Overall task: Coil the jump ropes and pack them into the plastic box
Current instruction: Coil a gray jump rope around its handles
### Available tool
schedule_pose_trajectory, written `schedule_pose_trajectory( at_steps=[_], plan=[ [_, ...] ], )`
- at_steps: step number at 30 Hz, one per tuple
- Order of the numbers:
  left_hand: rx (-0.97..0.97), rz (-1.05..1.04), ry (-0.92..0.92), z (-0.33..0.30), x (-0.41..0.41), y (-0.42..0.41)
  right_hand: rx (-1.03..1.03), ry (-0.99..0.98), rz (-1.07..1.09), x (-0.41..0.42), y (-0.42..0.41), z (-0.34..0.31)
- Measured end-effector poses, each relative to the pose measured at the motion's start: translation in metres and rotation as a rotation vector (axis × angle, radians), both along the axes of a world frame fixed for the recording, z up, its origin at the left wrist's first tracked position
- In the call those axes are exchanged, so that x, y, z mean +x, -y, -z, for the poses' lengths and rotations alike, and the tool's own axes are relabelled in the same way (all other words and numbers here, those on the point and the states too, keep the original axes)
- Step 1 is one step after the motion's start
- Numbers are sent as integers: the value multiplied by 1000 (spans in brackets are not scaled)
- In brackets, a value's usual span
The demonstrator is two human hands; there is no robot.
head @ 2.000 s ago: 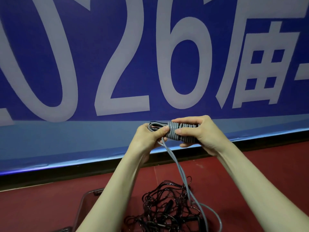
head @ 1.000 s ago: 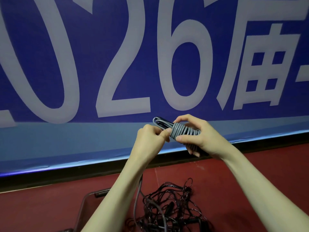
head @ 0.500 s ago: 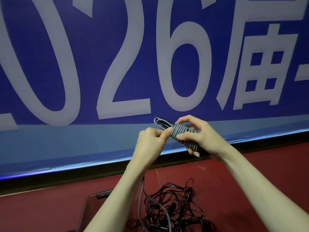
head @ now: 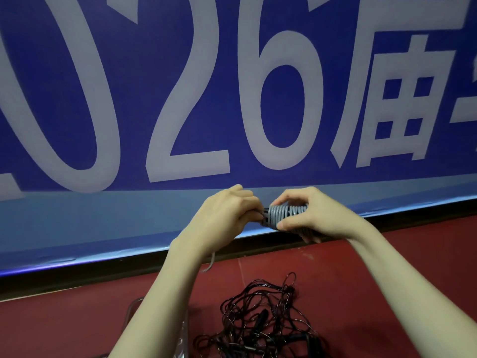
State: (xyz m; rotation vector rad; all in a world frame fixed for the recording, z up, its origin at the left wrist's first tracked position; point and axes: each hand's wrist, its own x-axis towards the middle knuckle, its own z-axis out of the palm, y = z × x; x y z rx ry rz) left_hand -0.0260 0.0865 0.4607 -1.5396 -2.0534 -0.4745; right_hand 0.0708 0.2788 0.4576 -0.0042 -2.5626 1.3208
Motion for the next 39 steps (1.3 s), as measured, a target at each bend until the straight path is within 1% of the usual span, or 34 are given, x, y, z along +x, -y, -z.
schedule_pose_trajectory(
  at_steps=[2, 4, 5, 8, 10, 12, 14, 17, 19, 21, 23, 26, 29, 31, 33, 35, 37, 39],
  plan=[
    [22, 53, 7, 2, -5, 0, 22, 74, -80, 3, 2, -4],
    [48, 102, 87, 4, -6, 0, 44, 126, -131, 4, 5, -6],
    [60, 118, 142, 4, -5, 0, 23, 154, -152, 5, 5, -6],
    [94, 131, 391, 2, -1, 4, -27, 212, -220, 8, 6, -7],
    [124, 149, 569, -2, -2, 8, -80, 214, -283, 10, 8, -8],
    [146, 177, 757, -4, -3, 12, -160, 199, -356, 11, 10, -10],
    [192, 223, 900, -2, -2, 13, -242, 166, -421, 11, 12, -13],
    [309, 245, 974, 4, 3, 8, -346, 66, -447, 9, 10, -15],
    [385, 229, 1033, 10, 3, 1, -395, -20, -377, 5, 9, -14],
    [416, 193, 1074, 17, 2, -7, -446, -92, -289, -1, 9, -11],
    [403, 110, 1035, 21, 3, -16, -494, -137, -209, -8, 10, -6],
    [322, -32, 855, 22, 2, -21, -531, -172, -97, -16, 10, -1],
    [215, -114, 688, 22, -3, -20, -582, -222, 0, -20, 7, -1],
    [135, -182, 594, 24, -3, -22, -598, -224, 13, -20, 2, -1],
    [50, -304, 455, 25, -2, -21, -542, -187, -37, -18, -2, 0],
    [-19, -397, 260, 24, -6, -17, -386, -131, -82, -16, -1, 2],
    [-74, -393, 90, 21, -9, -11, -246, -79, -101, -16, 2, 5],
    [-126, -351, -28, 18, -10, -7, -200, -53, -101, -16, 5, 8]
  ],
)
